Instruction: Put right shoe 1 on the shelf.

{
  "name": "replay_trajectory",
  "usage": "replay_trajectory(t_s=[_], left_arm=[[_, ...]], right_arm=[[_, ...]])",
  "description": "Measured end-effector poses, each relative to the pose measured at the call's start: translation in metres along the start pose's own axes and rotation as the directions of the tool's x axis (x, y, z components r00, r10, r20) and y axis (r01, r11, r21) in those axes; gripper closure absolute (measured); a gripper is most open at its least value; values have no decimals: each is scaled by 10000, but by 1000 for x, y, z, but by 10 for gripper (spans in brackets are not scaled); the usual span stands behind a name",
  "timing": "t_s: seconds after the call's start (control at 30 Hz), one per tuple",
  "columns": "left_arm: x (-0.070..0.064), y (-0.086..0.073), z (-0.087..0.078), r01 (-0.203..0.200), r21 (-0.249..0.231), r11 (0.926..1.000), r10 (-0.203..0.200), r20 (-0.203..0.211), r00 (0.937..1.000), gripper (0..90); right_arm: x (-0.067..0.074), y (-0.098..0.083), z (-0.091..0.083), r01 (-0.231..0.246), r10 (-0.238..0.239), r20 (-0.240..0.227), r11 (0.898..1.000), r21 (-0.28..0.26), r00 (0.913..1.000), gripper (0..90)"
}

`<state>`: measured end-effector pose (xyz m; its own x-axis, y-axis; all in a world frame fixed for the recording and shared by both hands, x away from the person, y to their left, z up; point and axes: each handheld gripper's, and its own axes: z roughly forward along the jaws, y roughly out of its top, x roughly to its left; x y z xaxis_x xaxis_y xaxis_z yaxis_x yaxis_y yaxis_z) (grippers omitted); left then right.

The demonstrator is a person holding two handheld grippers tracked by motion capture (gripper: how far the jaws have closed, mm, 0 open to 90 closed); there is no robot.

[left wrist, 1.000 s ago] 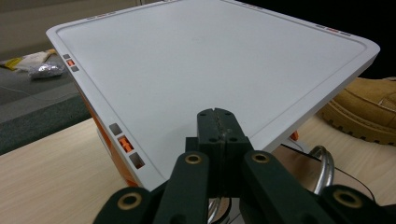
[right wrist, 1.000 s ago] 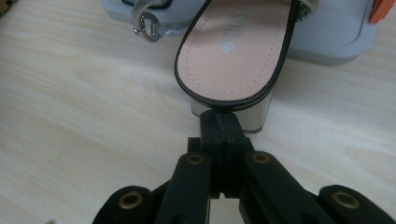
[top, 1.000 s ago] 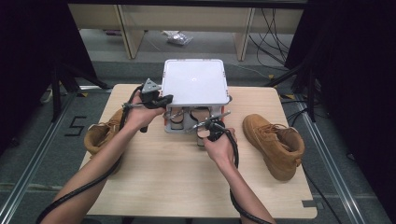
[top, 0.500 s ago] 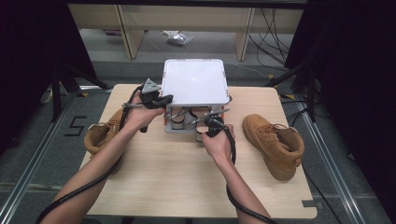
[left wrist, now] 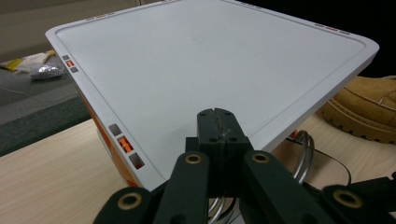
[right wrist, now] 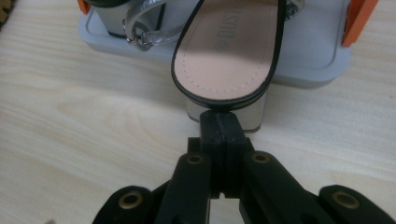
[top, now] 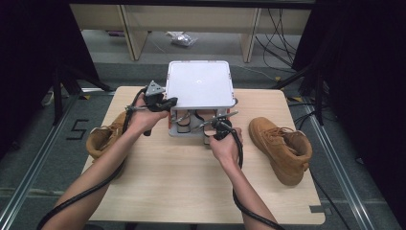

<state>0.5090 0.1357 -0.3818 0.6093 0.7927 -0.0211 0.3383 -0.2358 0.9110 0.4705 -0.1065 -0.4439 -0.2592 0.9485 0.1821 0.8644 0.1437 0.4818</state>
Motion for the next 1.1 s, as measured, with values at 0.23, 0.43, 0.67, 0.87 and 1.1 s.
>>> replay_trajectory(t_s=[0.23,0.43,0.67,0.87,1.1], left_arm=[[0,0,0,6,-26,10000,-6,8,10000,896],[0,0,0,-7,-21,10000,7,27,10000,896],[1,0,0,30,-44,10000,-30,48,10000,896],[0,0,0,-6,-23,10000,6,38,10000,896],[1,0,0,27,-16,10000,-27,47,10000,896]], right_arm=[[2,1,7,-111,109,-83,9998,-172,9999,900],[1,5,5,26,-24,54,9987,-515,10000,900],[-1,9,13,-182,193,160,9977,-653,9997,900],[0,13,17,-181,209,343,9965,-816,9992,900],[1,17,24,-146,177,312,9953,-957,9994,900]])
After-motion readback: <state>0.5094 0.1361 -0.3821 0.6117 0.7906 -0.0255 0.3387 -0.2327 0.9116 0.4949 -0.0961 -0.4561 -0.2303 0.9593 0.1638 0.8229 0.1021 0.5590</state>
